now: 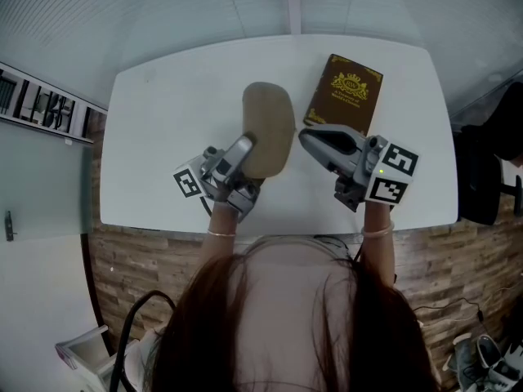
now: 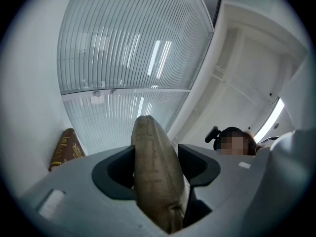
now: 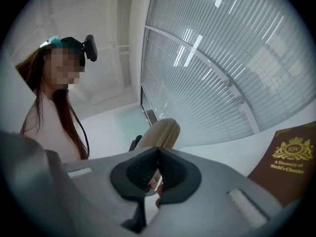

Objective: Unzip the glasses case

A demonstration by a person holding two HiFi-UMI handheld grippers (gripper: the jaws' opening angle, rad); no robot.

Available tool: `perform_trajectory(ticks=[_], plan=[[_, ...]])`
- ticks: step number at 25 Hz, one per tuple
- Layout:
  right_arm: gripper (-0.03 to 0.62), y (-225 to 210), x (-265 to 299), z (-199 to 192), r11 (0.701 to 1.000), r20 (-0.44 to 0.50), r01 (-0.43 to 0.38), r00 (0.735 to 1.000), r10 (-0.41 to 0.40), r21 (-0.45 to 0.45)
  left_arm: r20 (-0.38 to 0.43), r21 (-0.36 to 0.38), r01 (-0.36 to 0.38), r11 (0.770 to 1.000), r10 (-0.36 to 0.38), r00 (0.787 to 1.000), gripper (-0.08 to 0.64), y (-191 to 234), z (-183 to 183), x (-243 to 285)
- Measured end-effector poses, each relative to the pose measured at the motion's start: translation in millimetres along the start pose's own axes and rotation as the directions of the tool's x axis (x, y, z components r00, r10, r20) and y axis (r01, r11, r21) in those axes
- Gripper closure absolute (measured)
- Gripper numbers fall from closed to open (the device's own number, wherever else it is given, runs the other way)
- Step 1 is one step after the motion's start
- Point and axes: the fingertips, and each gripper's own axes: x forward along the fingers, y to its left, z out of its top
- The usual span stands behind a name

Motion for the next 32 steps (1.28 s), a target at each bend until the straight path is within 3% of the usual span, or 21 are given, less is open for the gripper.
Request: perform_trajectory(ticks=[12, 32], plan=[[0.589, 10.4, 9.7, -6.9, 1.0, -0.025, -0.023, 0.999, 0.023, -0.001, 0.076, -0.015, 0.021, 1.0, -0.02, 0.997, 0.285, -3.7, 15.0, -3.8], [0.589, 16.7, 6.6, -9.9, 1.0, -0.023, 0.013, 1.0, -0.014, -0.003, 0.105, -0.035, 0.014, 0.999, -0.011, 0.994, 0.285, -3.1, 15.5, -1.5]])
